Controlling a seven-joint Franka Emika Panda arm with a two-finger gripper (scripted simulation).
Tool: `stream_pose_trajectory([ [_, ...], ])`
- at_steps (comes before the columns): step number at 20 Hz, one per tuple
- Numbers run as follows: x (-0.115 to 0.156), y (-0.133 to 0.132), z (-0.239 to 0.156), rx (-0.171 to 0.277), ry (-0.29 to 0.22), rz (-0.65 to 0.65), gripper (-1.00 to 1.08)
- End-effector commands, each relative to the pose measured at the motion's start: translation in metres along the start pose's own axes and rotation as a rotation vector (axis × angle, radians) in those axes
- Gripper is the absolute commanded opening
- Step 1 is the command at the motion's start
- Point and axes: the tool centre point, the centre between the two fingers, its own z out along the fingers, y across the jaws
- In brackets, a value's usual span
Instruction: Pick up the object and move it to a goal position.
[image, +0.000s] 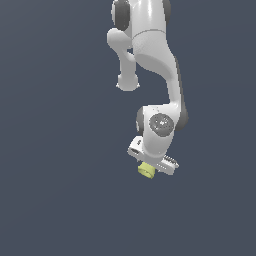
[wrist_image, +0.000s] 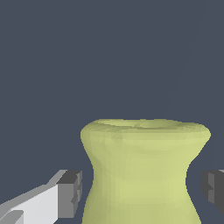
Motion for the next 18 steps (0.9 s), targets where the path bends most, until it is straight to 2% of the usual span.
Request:
stream_pose_trajectory([
  [1,0.0005,-0.0003,0.007,0.001,0.001,0.001,1.0],
  [5,0.0015,-0.001,0.0073,0.001,0.001,0.001,1.0],
  [6,0.0015,-0.001,0.0073,0.001,0.001,0.001,-1.0],
  [18,0.0016,-0.0003,0.0062,0.001,0.001,0.001,-1.0],
])
